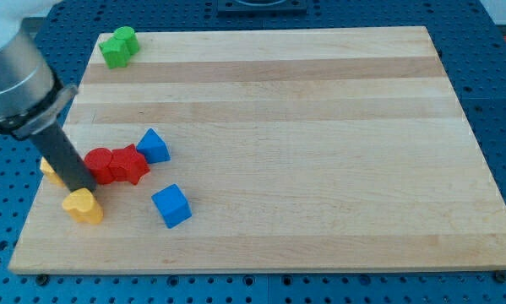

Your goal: Place the yellow heart towards the bottom left side of the red star

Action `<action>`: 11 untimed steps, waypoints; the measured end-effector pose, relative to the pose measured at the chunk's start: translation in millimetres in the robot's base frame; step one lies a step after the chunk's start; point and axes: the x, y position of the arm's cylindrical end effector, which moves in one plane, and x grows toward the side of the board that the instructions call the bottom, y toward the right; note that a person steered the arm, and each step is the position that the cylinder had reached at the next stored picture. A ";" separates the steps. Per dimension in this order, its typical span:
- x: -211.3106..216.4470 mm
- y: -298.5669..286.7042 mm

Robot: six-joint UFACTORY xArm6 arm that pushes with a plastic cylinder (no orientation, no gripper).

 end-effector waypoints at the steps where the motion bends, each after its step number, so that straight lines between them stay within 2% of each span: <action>1: 0.9 -3.1; 2: 1.4 -41.4; 3: 23.3 -61.8; 4: 54.0 -56.2; 5: 55.6 -32.2; 7: 17.4 -3.2; 9: 62.1 -0.5; 11: 44.5 20.7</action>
